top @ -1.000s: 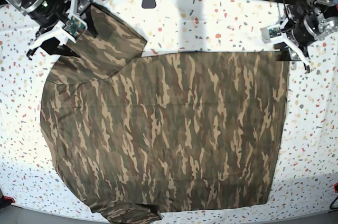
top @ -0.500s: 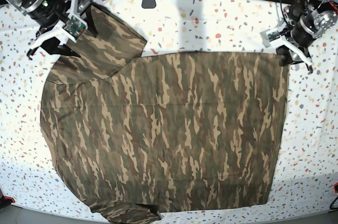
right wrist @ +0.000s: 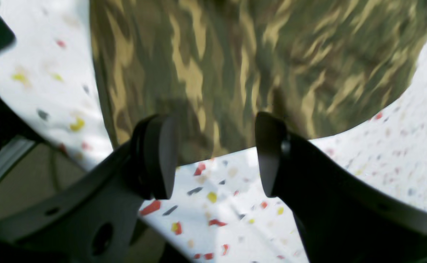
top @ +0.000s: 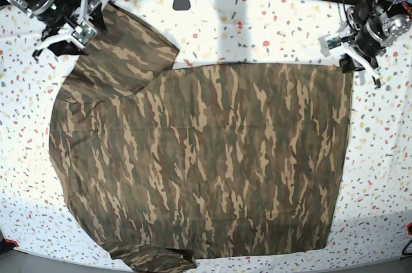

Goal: Fold the T-shirt properly
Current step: 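Lift the grasped edge slightly with both grippers, pulling toward the arms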

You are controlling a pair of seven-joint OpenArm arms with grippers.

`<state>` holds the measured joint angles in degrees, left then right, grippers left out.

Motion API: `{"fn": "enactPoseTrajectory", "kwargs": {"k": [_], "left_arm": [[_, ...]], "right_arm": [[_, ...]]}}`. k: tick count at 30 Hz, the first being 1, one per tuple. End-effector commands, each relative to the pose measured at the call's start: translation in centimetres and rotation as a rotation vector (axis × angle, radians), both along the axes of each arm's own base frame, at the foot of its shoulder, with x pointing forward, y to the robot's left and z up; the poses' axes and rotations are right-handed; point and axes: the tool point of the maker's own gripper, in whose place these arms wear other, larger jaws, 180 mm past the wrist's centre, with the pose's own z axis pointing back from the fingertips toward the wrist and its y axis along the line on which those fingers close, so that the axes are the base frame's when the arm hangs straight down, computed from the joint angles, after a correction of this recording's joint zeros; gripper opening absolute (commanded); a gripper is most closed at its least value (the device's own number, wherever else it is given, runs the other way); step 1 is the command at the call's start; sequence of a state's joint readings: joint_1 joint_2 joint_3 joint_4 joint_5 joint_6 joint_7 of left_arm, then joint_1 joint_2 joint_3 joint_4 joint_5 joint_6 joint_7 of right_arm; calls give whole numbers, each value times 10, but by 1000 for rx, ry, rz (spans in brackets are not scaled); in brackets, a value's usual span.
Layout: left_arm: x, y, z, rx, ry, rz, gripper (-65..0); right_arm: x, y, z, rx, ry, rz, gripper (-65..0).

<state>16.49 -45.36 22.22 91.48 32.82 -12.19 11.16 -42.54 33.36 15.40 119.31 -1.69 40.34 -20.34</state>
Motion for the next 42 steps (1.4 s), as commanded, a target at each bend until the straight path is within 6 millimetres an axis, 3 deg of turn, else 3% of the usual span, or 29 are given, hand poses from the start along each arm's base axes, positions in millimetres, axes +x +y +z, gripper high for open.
{"fn": "enactPoseTrajectory", "kwargs": {"k": [1,4,8,13,18,25,29,36,42], "left_arm": [[6,7,7,20,-22,1,-650],[6,3,7,4,-24,-11,-650],[6,-7,5,-23,-27,-2,-650],[5,-23,1,-71,-27,14,-650],[5,-26,0,-81,-28,13,-650],[5,-24,0,-70,-26,22,-650],[5,-23,0,-67,-25,24,-650],[5,1,-3,25,-10,85,-650],[5,4,-2,34,-11,81,-650]], "right_arm": [[0,7,2,24,-7,23,-308],[-17,29,-20,65,67,70,-307],[-33,51,-43,-16,107,199,-307],[-28,61,-50,-112,64,251,-307],[-38,59,-59,-156,116,248,-307],[-20,45,-53,-200,32,151,-307],[-23,39,-60,-217,51,143,-308],[-25,14,-86,-278,119,105,-308],[-31,1,-90,-338,161,73,-308]]}}
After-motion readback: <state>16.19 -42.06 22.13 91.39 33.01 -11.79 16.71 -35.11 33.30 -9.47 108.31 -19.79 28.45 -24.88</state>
